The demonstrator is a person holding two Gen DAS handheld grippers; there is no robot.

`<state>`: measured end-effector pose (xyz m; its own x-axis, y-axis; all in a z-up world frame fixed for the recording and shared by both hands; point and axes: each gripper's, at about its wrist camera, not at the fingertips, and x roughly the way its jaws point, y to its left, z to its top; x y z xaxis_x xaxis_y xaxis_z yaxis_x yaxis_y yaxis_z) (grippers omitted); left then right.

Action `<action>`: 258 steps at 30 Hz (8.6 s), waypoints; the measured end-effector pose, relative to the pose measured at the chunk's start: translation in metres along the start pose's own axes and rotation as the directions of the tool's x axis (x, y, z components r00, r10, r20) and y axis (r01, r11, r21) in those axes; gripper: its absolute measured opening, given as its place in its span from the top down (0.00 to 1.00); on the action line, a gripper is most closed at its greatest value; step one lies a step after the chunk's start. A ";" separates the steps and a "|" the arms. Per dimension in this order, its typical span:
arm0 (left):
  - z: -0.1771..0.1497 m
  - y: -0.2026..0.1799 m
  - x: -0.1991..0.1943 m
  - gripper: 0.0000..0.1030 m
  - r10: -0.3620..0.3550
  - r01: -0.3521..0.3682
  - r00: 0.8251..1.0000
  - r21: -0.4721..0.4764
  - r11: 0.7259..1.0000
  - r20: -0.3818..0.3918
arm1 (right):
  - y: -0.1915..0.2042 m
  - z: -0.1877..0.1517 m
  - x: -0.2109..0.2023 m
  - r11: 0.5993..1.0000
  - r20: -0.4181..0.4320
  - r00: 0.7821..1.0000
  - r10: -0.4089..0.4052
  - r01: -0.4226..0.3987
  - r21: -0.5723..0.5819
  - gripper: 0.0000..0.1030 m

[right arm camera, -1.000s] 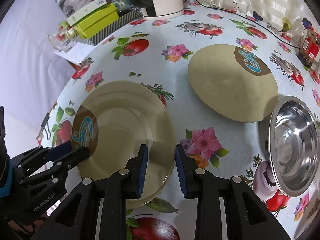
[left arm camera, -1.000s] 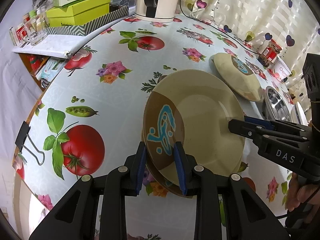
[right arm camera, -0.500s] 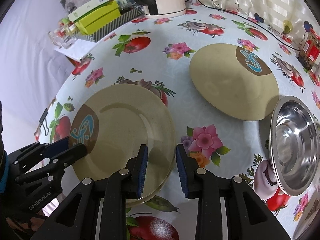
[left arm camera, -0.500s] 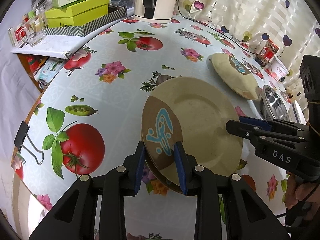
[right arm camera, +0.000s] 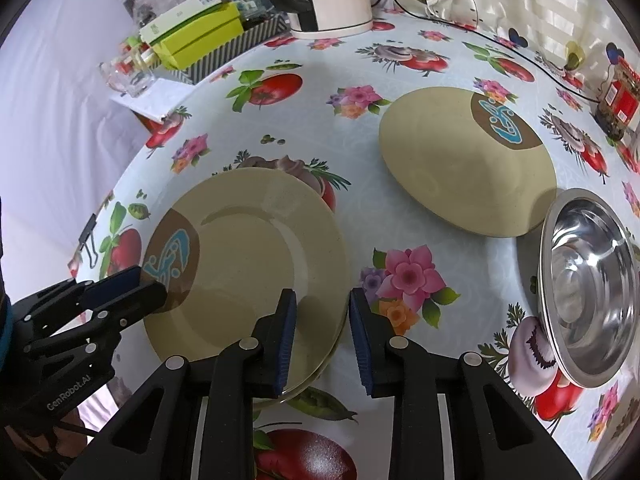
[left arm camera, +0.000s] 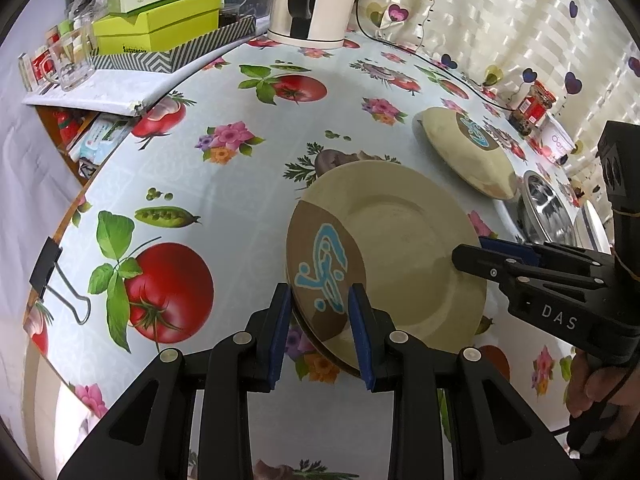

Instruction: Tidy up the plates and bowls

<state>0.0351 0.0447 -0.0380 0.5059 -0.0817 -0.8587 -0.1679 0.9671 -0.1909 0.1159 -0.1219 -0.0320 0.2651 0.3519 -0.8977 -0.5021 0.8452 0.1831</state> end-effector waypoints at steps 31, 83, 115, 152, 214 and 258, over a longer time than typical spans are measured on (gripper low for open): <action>0.013 -0.010 -0.030 0.71 -0.007 0.005 0.997 0.019 1.000 0.075 | 0.000 -0.009 -0.044 1.000 0.085 0.996 0.027 -0.026 -0.010 0.64; 0.079 -0.089 -0.020 0.71 -0.064 0.049 0.992 0.130 0.990 0.108 | -0.067 0.025 -0.102 0.998 0.200 0.980 -0.020 0.008 0.062 0.64; 0.118 -0.095 0.067 0.70 -0.204 0.204 0.978 -0.007 0.979 -0.041 | -0.159 0.086 -0.040 0.974 0.093 0.992 -0.085 0.064 0.215 0.59; 0.123 -0.099 0.103 0.72 -0.225 0.220 0.970 -0.064 0.973 -0.092 | -0.179 0.099 0.010 0.974 -0.020 0.998 -0.056 0.059 0.218 0.79; 0.069 -0.046 0.000 0.72 -0.136 0.137 0.990 -0.047 0.989 0.033 | -0.080 0.052 -0.047 0.986 0.094 0.996 0.009 -0.025 0.162 0.79; 0.013 0.005 -0.015 0.72 -0.070 0.070 0.998 -0.081 0.994 0.009 | -0.010 0.000 -0.025 0.994 0.030 0.999 0.040 -0.042 0.101 0.78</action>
<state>0.0378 0.0541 -0.0195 0.5240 -0.1469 -0.8389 -0.1996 0.9364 -0.2887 0.1146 -0.1389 -0.0116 0.2698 0.3971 -0.8772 -0.4272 0.8658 0.2605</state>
